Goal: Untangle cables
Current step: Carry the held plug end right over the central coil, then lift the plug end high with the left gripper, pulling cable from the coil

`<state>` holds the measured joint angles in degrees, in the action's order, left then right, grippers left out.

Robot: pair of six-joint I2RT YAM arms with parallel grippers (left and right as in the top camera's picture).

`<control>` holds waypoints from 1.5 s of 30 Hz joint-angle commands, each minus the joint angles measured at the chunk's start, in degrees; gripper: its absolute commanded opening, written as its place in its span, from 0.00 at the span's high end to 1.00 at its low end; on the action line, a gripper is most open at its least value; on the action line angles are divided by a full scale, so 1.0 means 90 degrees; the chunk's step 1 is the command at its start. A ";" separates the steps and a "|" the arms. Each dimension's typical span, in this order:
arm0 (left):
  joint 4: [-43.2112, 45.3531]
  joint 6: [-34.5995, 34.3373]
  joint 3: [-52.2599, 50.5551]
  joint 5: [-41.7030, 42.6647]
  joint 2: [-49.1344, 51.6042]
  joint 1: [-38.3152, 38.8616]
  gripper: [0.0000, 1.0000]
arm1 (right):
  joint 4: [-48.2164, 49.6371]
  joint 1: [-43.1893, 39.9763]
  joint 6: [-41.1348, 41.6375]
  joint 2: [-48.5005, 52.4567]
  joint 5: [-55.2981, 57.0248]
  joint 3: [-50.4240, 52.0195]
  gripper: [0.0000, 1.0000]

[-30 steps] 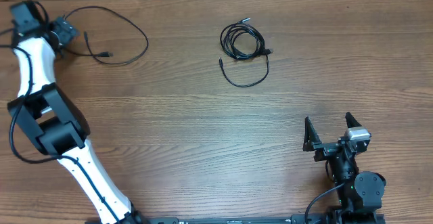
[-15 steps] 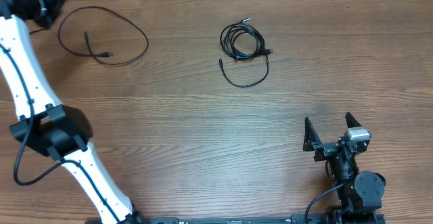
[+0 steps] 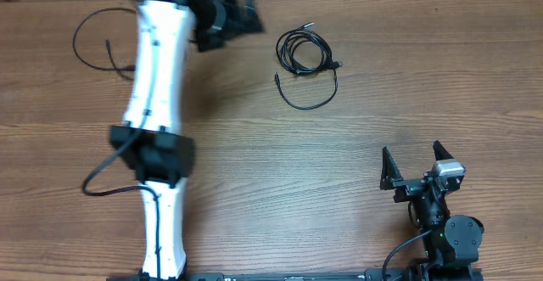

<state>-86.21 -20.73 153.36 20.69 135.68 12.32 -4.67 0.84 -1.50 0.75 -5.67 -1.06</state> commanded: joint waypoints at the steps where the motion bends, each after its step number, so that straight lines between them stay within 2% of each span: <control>1: -0.0019 0.0163 -0.0041 -0.2001 0.0070 0.0891 0.00 | 0.0029 -0.0012 -0.0034 -0.0015 0.0032 0.0063 0.00; 5: 0.0049 0.0163 -0.0041 -0.2693 0.0323 0.1598 0.00 | 0.0029 -0.0012 -0.0034 -0.0015 0.0032 0.0063 0.00; 10: 0.0355 0.0165 -0.0041 -0.2798 0.0736 0.2059 0.00 | 0.0029 -0.0012 -0.0034 -0.0015 0.0032 0.0063 0.00; 15: 0.0665 0.0049 -0.0041 -0.2790 0.1015 0.2135 0.03 | 0.0029 -0.0012 -0.0034 -0.0015 0.0032 0.0063 0.00; 24: 0.1576 -0.0675 -0.0041 -0.2754 0.1207 0.2091 0.03 | 0.0029 -0.0012 -0.0034 -0.0015 0.0032 0.0063 0.00; 33: 0.3045 -0.2382 -0.0041 -0.2293 0.1710 0.2098 0.04 | 0.0029 -0.0012 -0.0034 -0.0015 0.0032 0.0063 0.00; 36: 0.3332 -0.2628 -0.0041 -0.2278 0.1996 0.2101 0.09 | 0.0029 -0.0012 -0.0034 -0.0015 0.0032 0.0063 0.00; 41: 0.3575 -0.2630 -0.0041 -0.2103 0.2188 0.2106 0.31 | 0.0029 -0.0012 -0.0034 -0.0015 0.0032 0.0063 0.00; 43: 0.3592 -0.2625 -0.0041 -0.2127 0.2188 0.2110 0.32 | 0.0029 -0.0012 -0.0034 -0.0015 0.0032 0.0063 0.00; 45: 0.3614 -0.2625 -0.0041 -0.2130 0.2188 0.2110 0.38 | 0.0029 -0.0012 -0.0034 -0.0015 0.0032 0.0063 0.00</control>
<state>-54.37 -43.22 152.97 0.89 155.35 31.38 -4.69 0.84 -1.48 0.75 -5.67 -1.06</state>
